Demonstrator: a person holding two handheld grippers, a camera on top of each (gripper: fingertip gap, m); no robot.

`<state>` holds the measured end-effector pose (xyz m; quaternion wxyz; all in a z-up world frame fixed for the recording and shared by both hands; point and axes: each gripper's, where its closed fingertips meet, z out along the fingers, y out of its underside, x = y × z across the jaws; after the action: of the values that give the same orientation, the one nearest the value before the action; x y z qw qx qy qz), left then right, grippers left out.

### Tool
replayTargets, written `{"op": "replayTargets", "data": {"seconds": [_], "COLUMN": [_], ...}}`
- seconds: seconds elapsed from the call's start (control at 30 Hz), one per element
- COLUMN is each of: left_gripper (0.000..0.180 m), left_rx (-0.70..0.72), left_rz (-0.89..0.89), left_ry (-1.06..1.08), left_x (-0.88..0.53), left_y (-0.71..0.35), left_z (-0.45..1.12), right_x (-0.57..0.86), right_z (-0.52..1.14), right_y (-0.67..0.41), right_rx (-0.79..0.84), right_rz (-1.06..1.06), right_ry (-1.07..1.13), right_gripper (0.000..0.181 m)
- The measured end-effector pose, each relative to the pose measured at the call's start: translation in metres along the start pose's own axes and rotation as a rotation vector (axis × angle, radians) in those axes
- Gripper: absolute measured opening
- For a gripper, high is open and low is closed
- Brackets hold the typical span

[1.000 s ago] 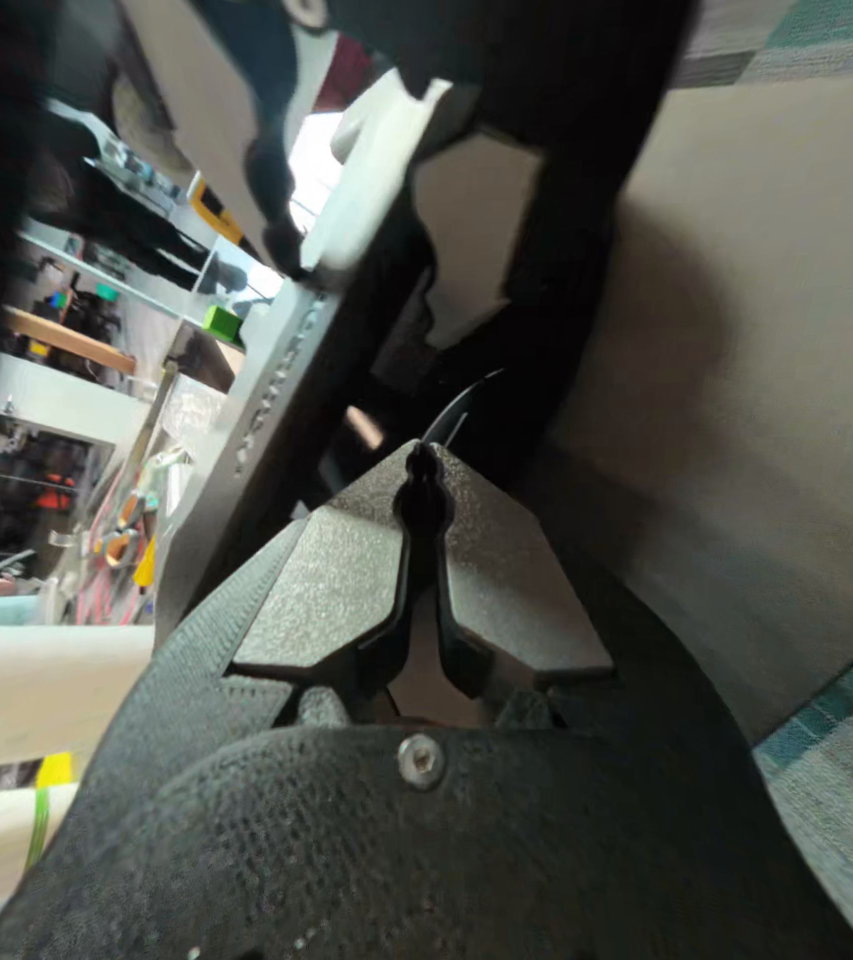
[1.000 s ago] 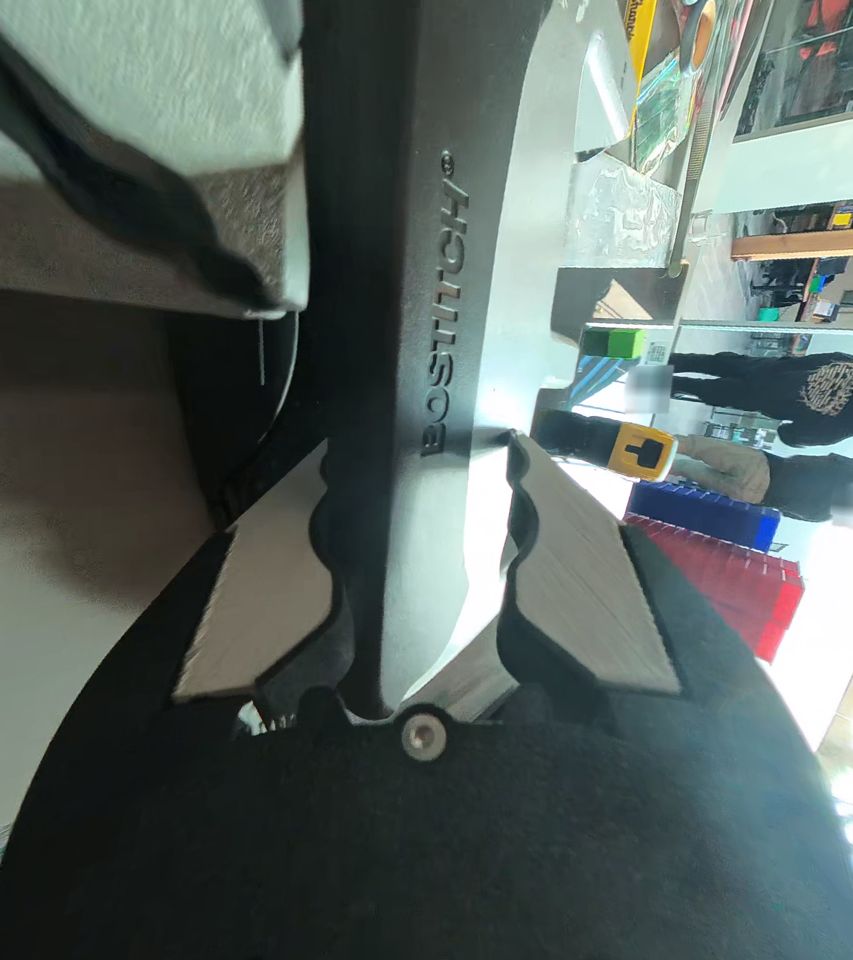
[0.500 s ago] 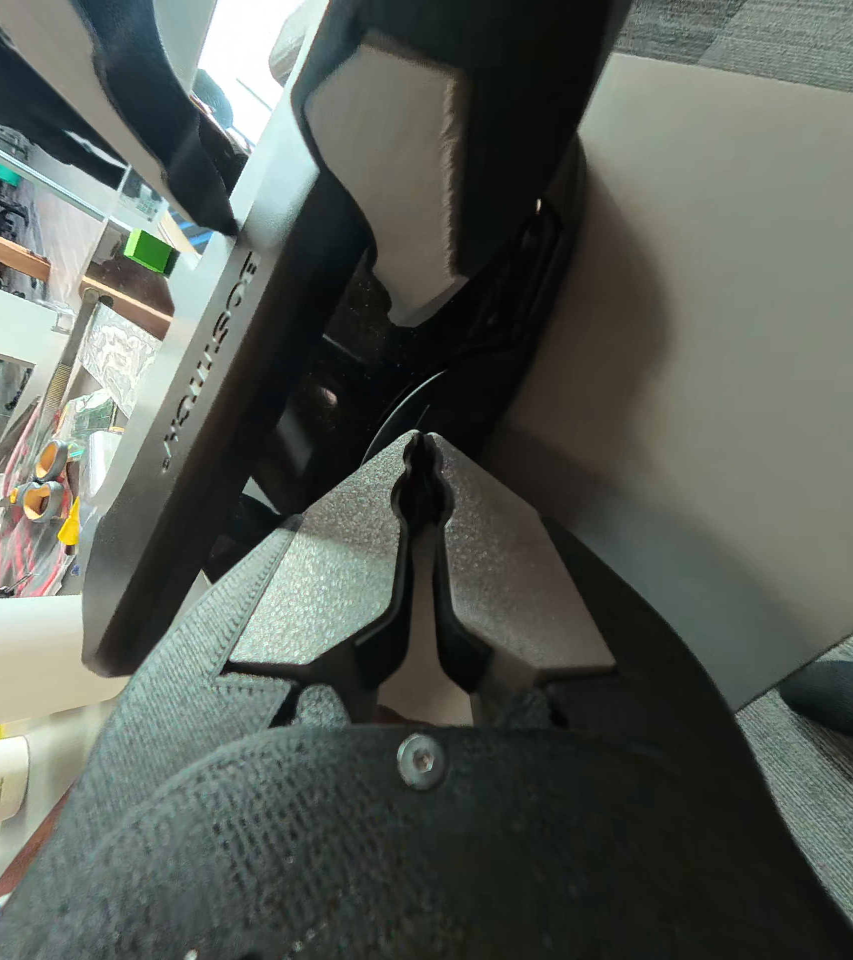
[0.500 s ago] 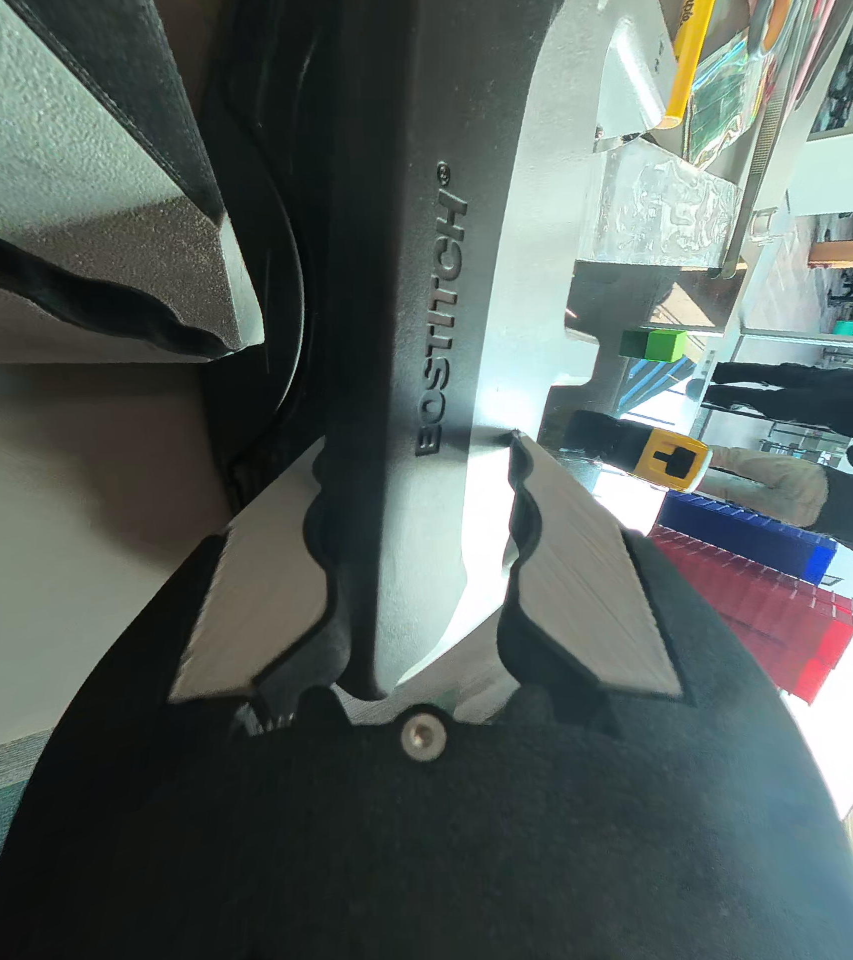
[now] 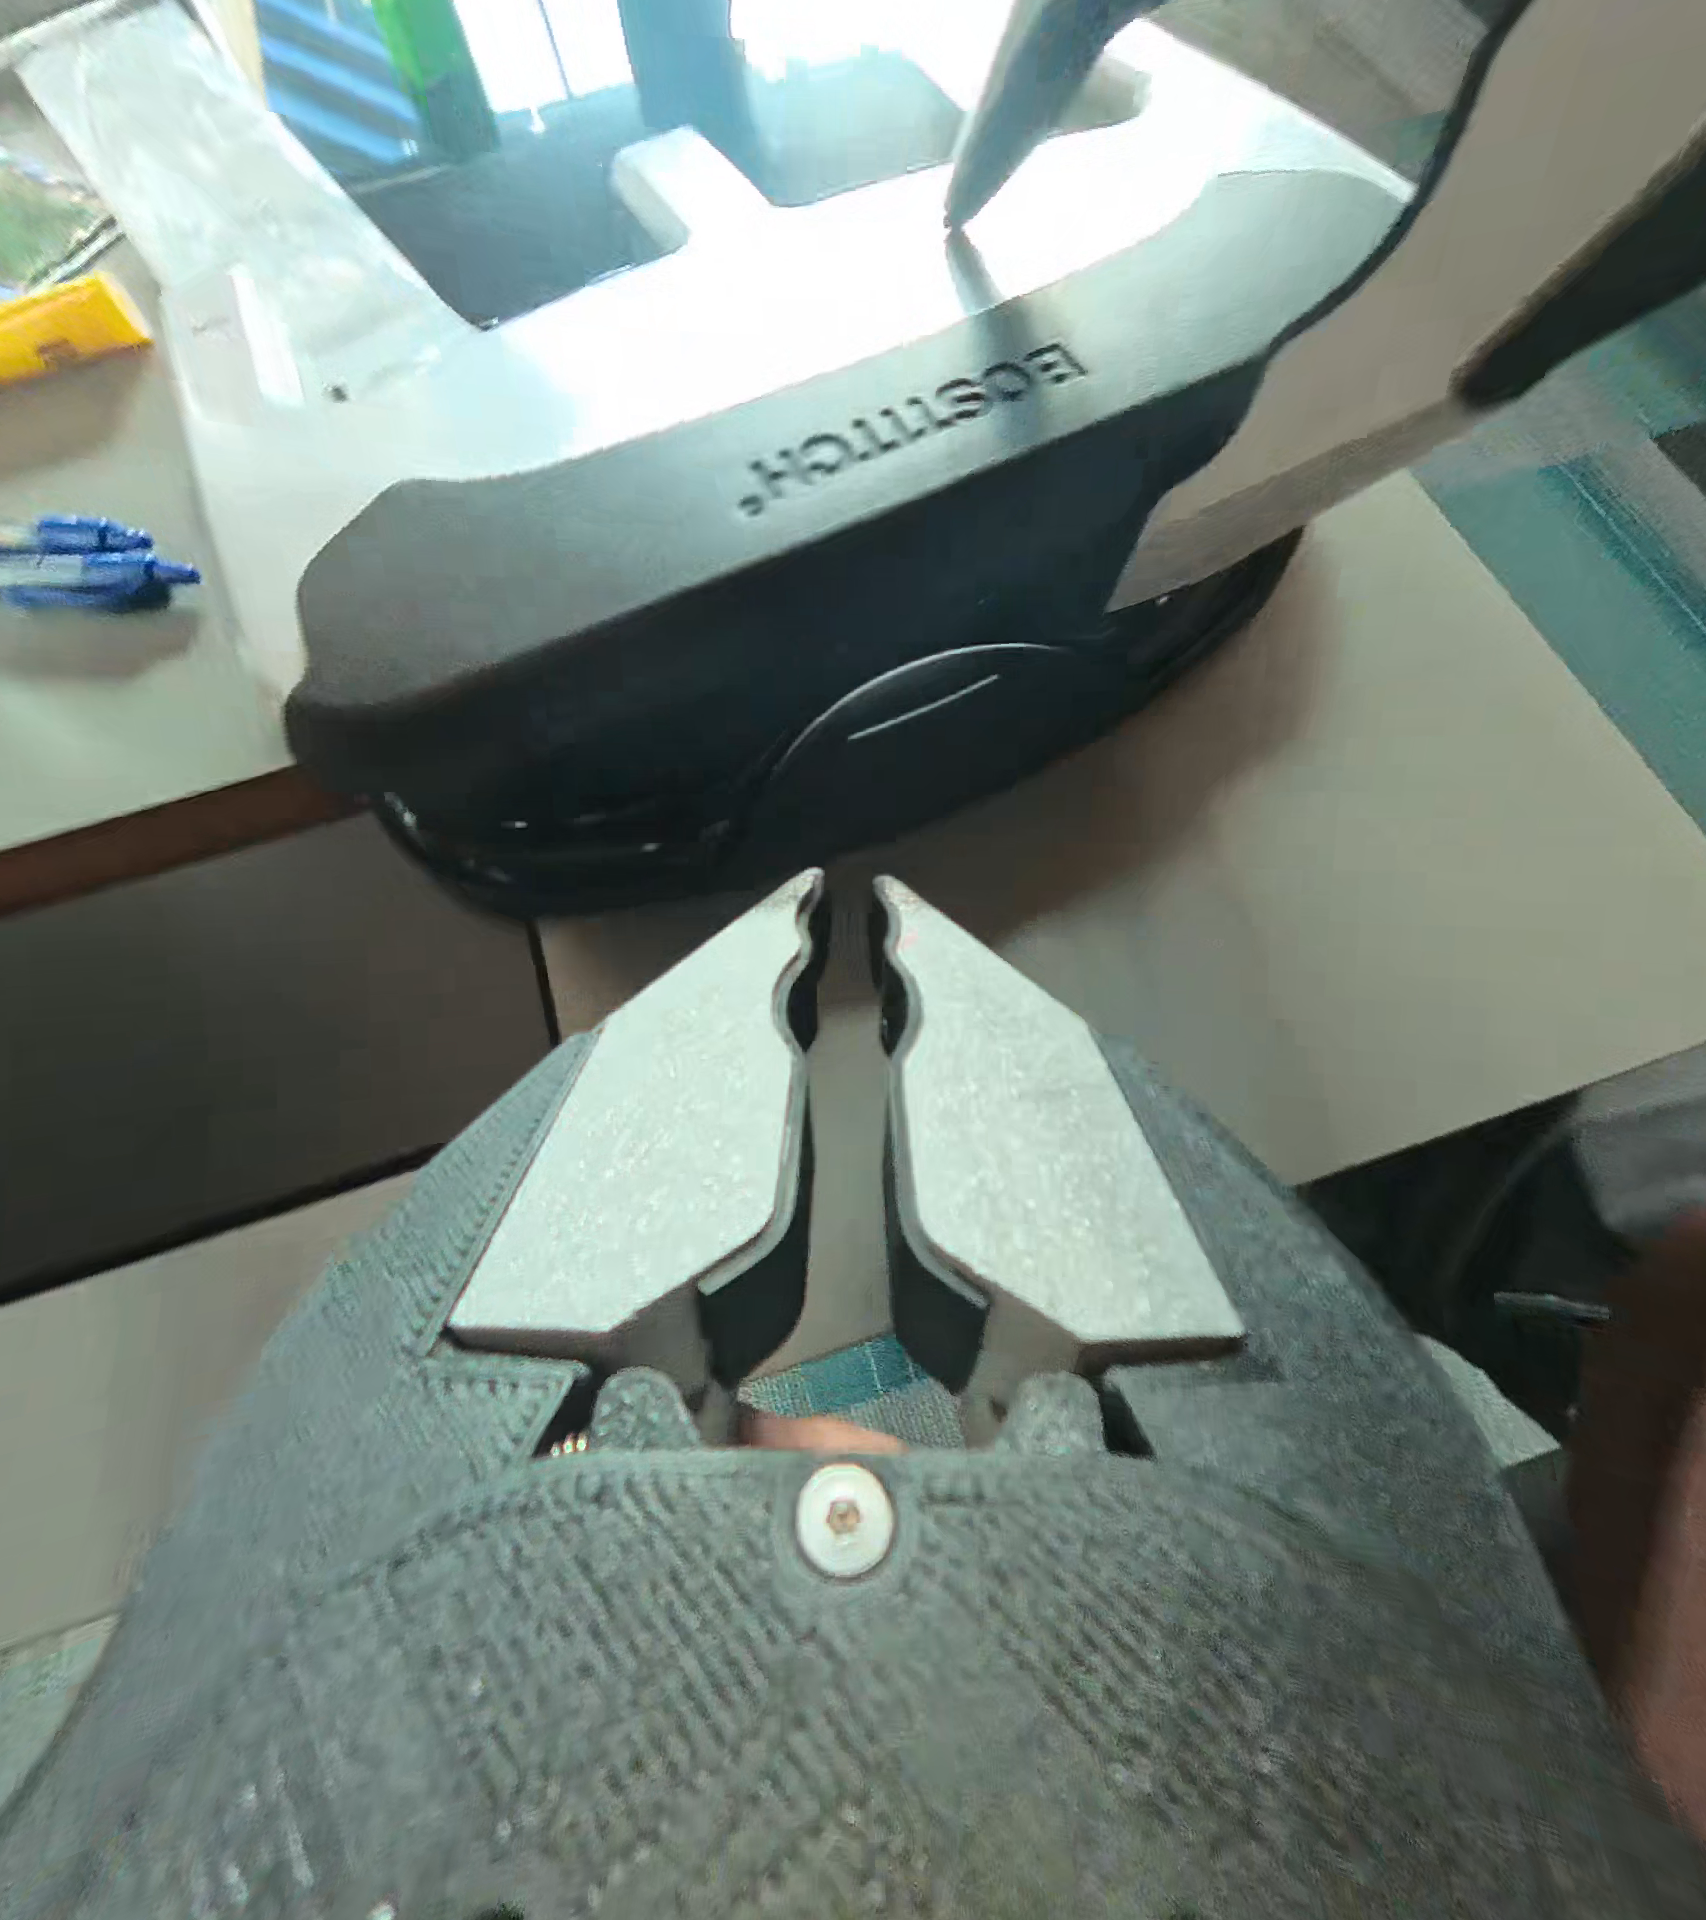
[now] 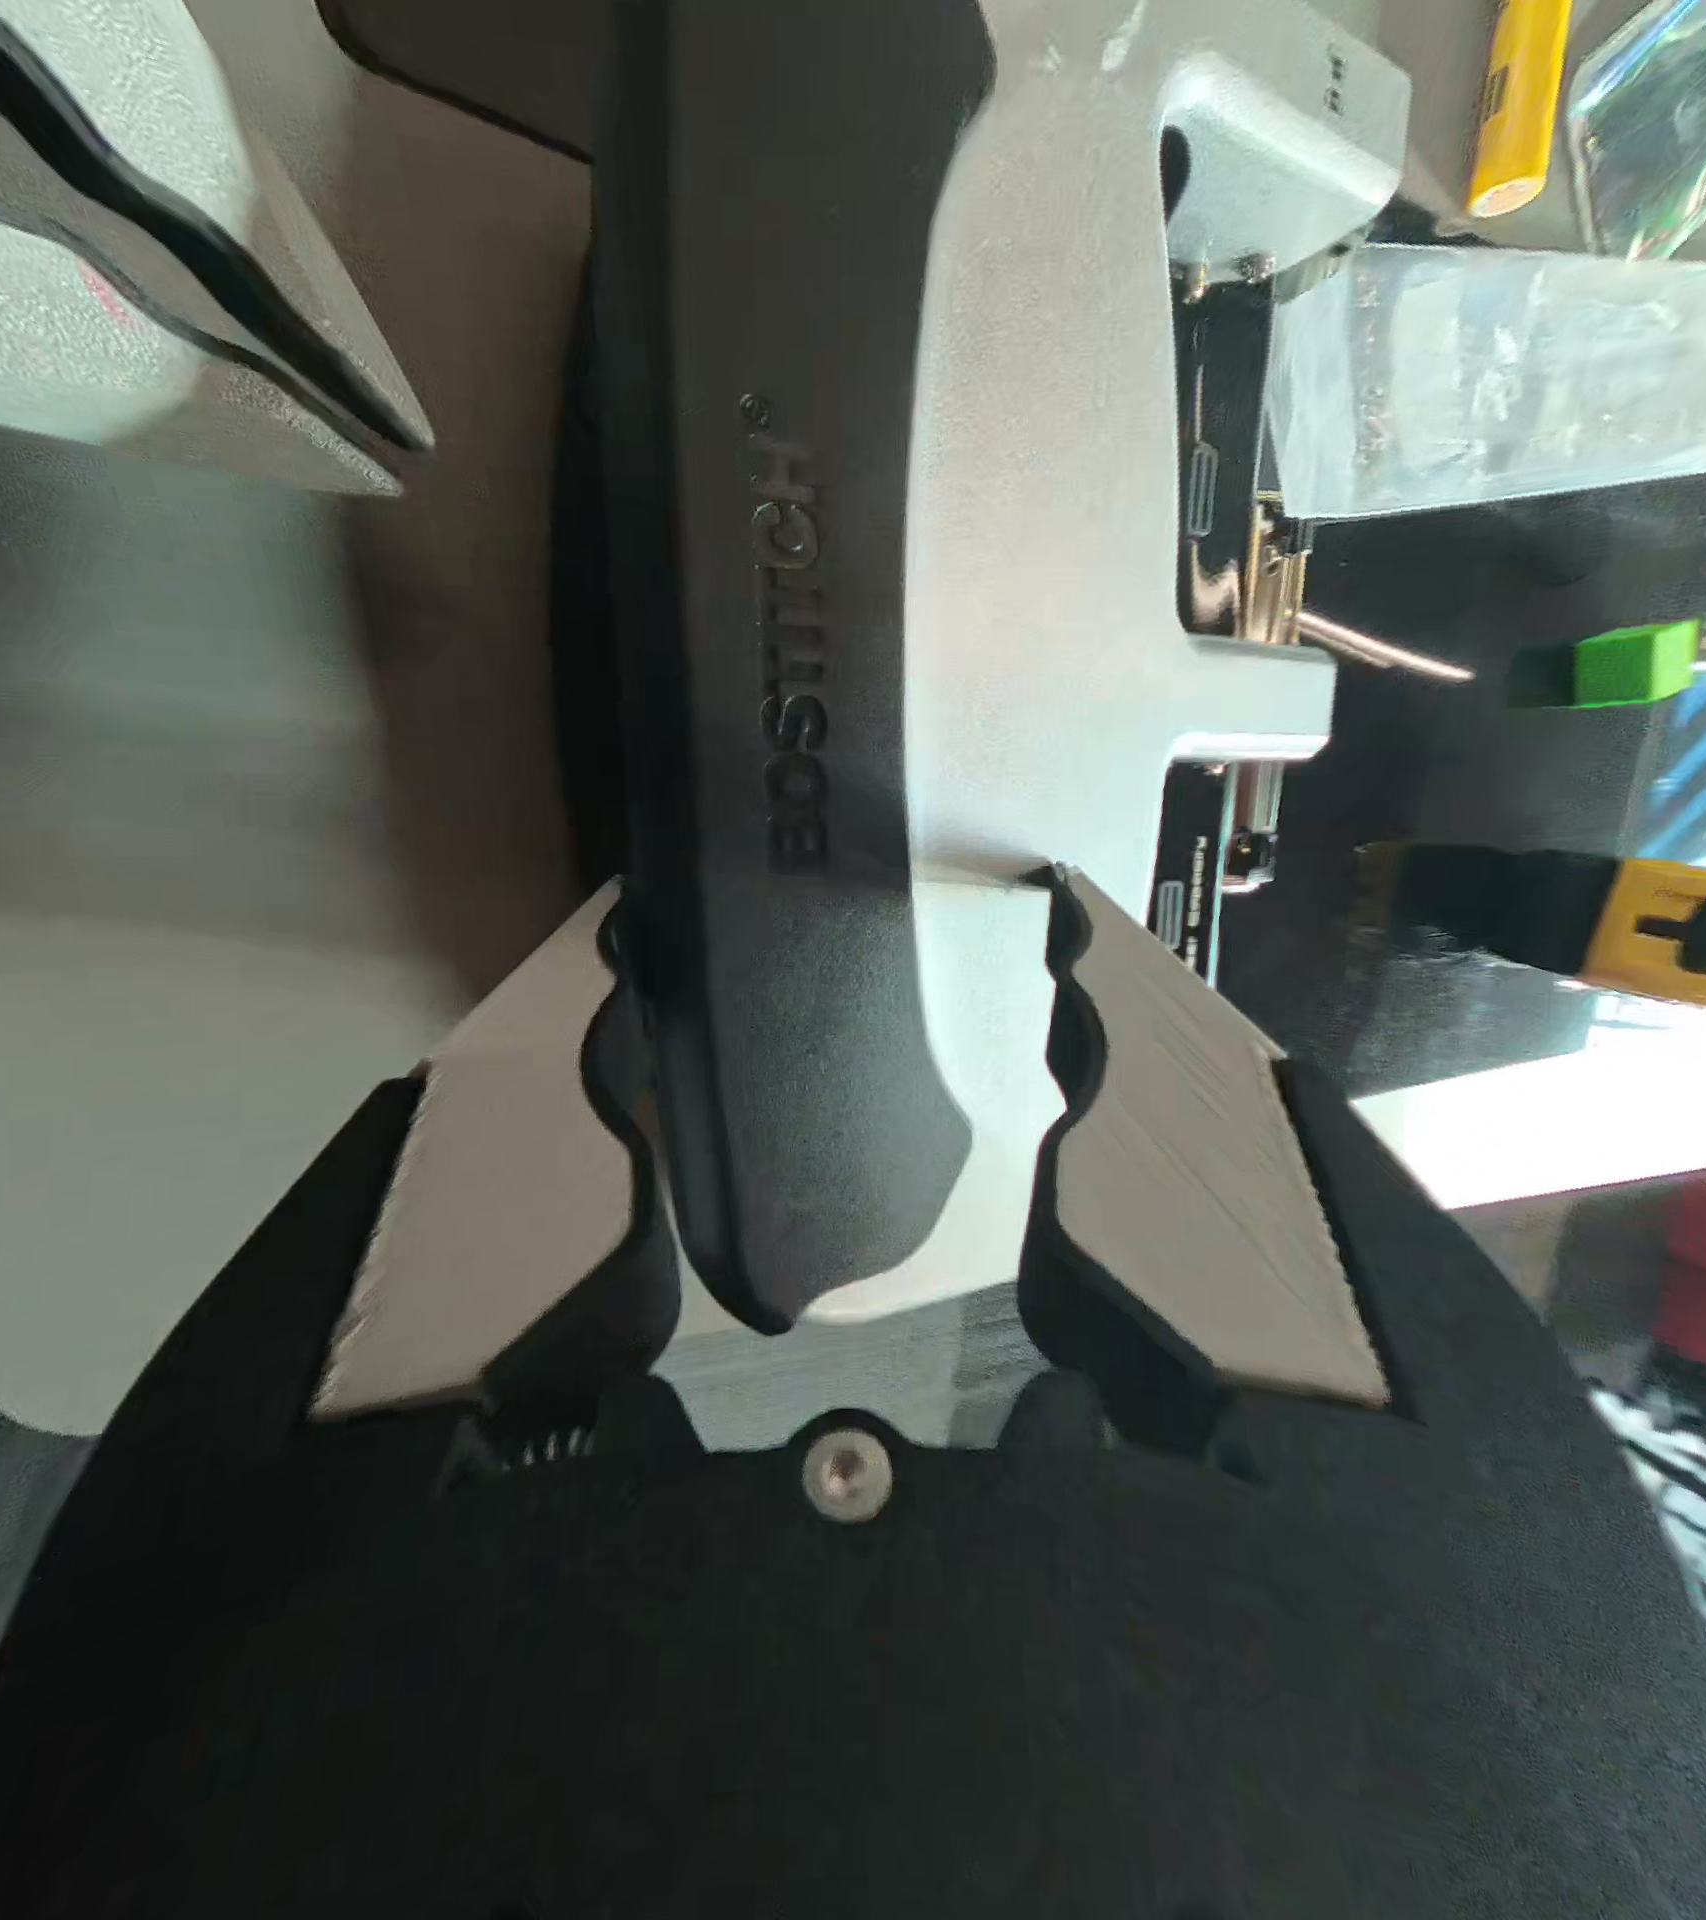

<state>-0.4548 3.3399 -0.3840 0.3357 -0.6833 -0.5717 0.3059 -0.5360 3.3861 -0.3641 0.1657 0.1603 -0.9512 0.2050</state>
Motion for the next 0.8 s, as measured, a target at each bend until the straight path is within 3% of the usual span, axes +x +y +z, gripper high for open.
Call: {"op": "replayTargets", "data": {"seconds": [0.07,0.2,0.27,0.33,0.43,0.5,0.8], "left_gripper": [0.012,0.045,0.058,0.060,0.059,0.032,0.028], "left_rx": [0.007,0.022,0.050,0.100,0.133,0.074,0.050], "left_rz": [-0.061,-0.245,-0.385,-0.569,-0.835,-0.861,-0.916], "left_ry": [-0.008,0.082,0.214,0.407,0.717,0.738,0.689], "left_x": [-0.010,-0.030,-0.037,-0.043,-0.052,-0.053,0.012], "left_y": [0.004,0.005,-0.003,-0.020,-0.046,-0.041,-0.029], "left_z": [-0.007,-0.010,-0.009,-0.008,-0.007,0.003,-0.023], "right_x": [-0.003,-0.001,0.007,0.017,0.035,0.041,0.024], "right_z": [-0.008,-0.023,-0.026,-0.028,-0.029,-0.031,-0.025], "right_y": [-0.004,0.005,0.018,0.031,0.050,0.056,0.077], "right_rx": [0.059,0.092,0.063,0.052,0.061,0.088,0.099], "right_rz": [0.125,0.314,0.373,0.460,0.630,0.747,0.982], "right_ry": [-0.105,-0.269,-0.274,-0.270,-0.239,-0.254,-0.501], "right_gripper": [0.074,0.064,0.073,0.085,0.077,0.075,0.074]}}
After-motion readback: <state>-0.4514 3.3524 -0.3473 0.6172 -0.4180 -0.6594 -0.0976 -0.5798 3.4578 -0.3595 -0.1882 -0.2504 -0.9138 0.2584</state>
